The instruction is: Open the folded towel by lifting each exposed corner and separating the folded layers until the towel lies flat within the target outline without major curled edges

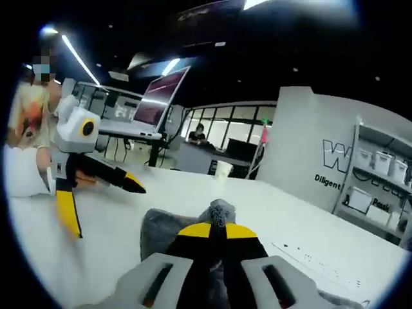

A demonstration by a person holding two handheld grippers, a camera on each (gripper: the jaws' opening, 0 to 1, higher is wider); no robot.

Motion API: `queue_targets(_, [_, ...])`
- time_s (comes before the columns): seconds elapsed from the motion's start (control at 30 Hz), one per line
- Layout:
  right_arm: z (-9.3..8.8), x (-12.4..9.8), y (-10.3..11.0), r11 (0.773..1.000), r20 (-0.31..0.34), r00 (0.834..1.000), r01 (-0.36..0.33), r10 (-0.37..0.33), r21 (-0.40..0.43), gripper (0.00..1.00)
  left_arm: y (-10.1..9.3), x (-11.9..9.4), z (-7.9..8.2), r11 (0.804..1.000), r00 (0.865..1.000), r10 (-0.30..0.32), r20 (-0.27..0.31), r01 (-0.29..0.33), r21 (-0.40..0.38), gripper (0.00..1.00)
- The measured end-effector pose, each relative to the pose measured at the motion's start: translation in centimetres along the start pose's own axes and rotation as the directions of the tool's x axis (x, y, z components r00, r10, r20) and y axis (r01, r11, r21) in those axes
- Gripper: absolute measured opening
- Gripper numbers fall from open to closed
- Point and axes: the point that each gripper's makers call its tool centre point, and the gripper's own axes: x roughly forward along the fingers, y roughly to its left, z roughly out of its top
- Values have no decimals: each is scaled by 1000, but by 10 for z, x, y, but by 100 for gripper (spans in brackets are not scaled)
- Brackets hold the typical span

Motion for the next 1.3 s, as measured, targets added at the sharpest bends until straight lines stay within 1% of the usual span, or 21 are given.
queue_targets(0.23, [1,-8,0,1000,3,1000,-7,7,-7,0,0,-1,-5,1000,1000,5,-12,-5,5,99])
queue_targets(0.3, [1,-11,-3,1000,5,1000,-2,2,-6,0,0,-1,-5,1000,1000,6,-11,-6,8,99])
queue_targets(0.47, [0,-25,-18,1000,10,999,31,-31,3,0,0,-2,-5,1000,1000,12,-8,-12,12,99])
queue_targets(0.6, [-6,-33,-36,998,3,998,57,-57,8,0,3,-2,-7,1000,1000,23,-14,-22,5,99])
queue_targets(0.73, [-10,-40,-44,998,-3,998,68,-68,4,0,0,-2,-7,1000,1000,20,-8,-20,-1,99])
queue_targets(0.9, [-13,-49,-57,997,-4,997,82,-82,1,0,-1,-1,-10,1000,1000,22,-17,-22,4,99])
queue_targets(1.0, [-16,-56,-67,995,-4,995,96,-96,-3,0,2,0,-12,1000,999,26,-26,-26,7,99])
queue_targets(1.3, [-26,-76,-89,991,-19,991,132,-133,-10,0,6,1,-12,999,999,30,-28,-30,11,99])
